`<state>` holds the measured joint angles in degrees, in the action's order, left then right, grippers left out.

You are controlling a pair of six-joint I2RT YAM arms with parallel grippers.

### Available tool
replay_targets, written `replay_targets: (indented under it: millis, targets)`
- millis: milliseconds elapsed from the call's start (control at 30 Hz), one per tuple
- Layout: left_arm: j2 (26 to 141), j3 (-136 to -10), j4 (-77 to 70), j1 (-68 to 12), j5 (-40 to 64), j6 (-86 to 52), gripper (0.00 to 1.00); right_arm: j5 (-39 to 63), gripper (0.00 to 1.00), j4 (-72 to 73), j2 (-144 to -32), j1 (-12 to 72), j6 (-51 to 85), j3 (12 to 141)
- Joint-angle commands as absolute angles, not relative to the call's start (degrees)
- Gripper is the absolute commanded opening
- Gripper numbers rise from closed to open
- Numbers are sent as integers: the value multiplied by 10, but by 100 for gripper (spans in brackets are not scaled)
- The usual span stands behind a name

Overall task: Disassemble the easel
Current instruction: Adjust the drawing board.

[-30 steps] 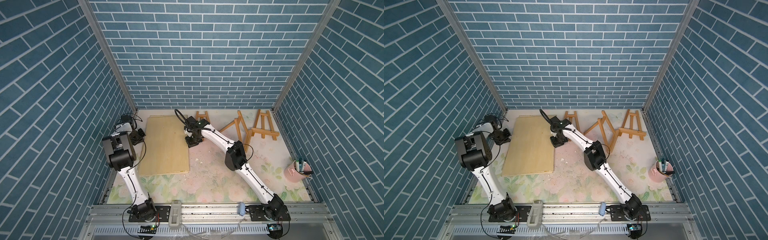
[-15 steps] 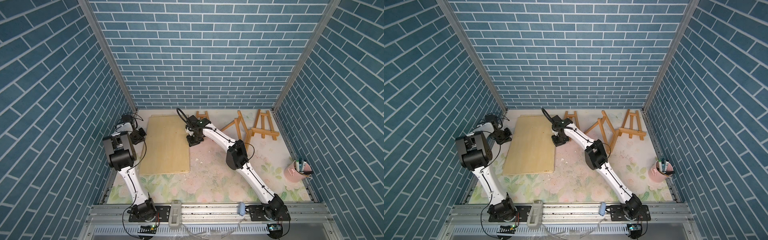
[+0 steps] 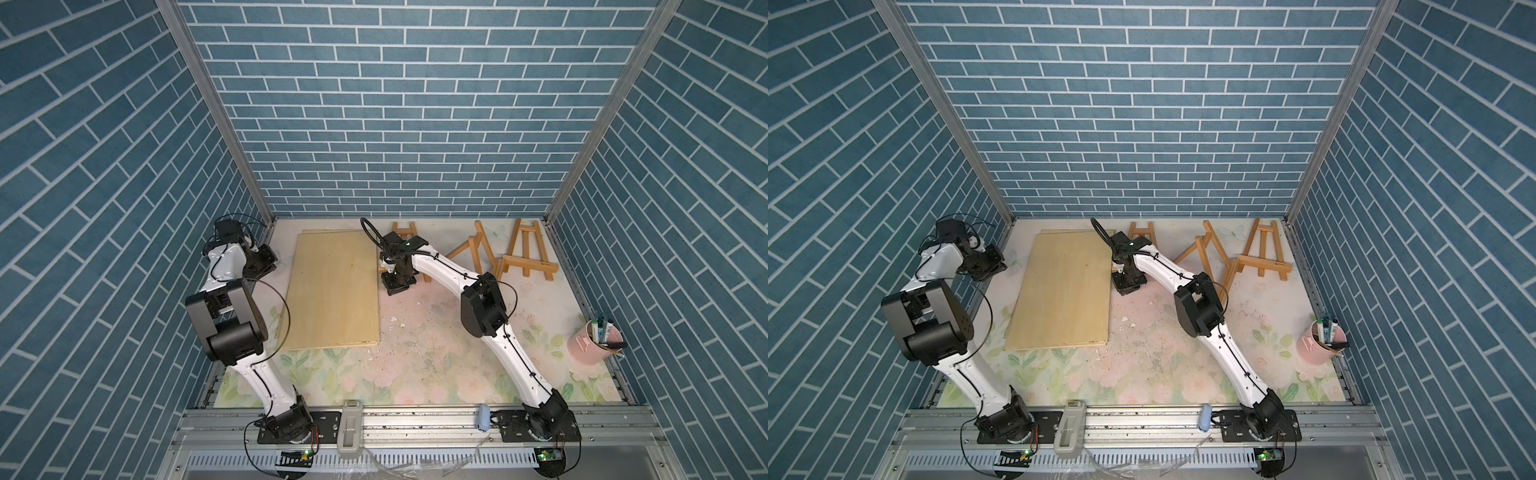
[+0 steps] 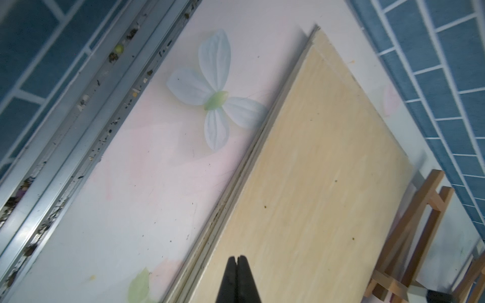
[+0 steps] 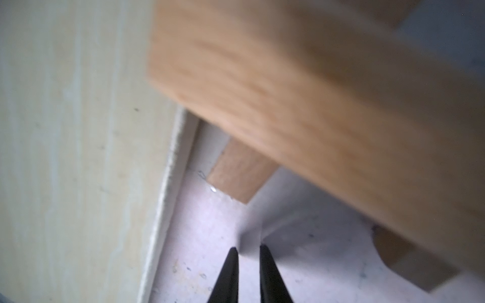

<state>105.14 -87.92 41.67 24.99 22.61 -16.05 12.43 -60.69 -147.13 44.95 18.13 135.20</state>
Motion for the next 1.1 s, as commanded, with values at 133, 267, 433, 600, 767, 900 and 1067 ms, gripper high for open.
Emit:
replay_targets:
  millis: [133, 267, 433, 600, 767, 900, 1067]
  targets:
    - [911, -854, 437, 247, 271, -154, 6, 115, 16, -571, -1324, 448, 147, 1244]
    - [833, -849, 456, 242, 298, -148, 7, 174, 16, -537, -1237, 453, 113, 1164]
    - [733, -860, 495, 225, 287, -155, 10, 248, 15, -518, -1159, 490, 54, 1085]
    - [682, -902, 548, 202, 291, -162, 13, 295, 13, -525, -1139, 543, 49, 1066]
    - [645, -921, 556, 196, 298, -183, 13, 304, 10, -518, -1151, 604, 27, 1049]
    - [655, -982, 575, 195, 325, -189, 13, 277, 6, -521, -1183, 643, 21, 1066]
    - [680, -1037, 587, 189, 369, -194, 13, 228, 3, -536, -1241, 680, 4, 1117]
